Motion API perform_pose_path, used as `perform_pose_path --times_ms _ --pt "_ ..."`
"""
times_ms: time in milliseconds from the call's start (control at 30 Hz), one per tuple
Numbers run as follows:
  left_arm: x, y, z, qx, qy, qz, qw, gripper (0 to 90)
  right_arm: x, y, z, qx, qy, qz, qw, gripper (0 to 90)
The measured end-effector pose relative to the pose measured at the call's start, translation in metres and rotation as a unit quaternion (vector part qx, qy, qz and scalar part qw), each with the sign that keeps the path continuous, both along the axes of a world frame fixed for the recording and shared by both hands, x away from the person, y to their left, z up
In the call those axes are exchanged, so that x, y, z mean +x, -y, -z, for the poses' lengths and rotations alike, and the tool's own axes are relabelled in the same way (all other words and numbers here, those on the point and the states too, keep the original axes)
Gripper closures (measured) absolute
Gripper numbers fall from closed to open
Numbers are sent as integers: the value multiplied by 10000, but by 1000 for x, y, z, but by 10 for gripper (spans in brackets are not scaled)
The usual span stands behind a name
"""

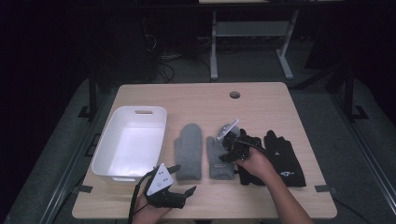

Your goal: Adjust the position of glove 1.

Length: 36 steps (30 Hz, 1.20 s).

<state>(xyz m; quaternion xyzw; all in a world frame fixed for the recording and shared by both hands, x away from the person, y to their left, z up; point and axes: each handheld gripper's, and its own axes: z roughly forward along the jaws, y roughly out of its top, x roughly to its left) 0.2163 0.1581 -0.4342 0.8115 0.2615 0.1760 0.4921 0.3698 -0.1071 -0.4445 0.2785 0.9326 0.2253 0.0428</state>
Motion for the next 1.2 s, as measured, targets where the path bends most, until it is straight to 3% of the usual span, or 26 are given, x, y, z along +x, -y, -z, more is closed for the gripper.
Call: perform_pose_path --times_ms 100,267,600,800,867,1067,1200 --pt "1 0 0 3 -2 -8 10000 155 0 1 0 97 -28 2 9999 701" --pt "1 -2 0 2 -13 -17 10000 155 -2 5 1 249 -21 84 9997 744" --pt "1 -4 -2 -20 -4 -44 10000 155 -6 6 -9 276 68 150 9995 798" --pt "1 -7 -3 -74 2 -112 9999 155 -11 10 -29 491 172 302 9982 804" --pt "1 -7 -4 -80 12 -129 9999 155 -14 10 -44 627 254 313 9972 804" --pt "-1 -8 -4 -158 43 -143 9998 155 -18 -5 -71 948 313 166 9949 804" --pt "-3 -9 -7 -140 96 -156 9997 155 -17 -19 -81 983 344 30 9946 804"
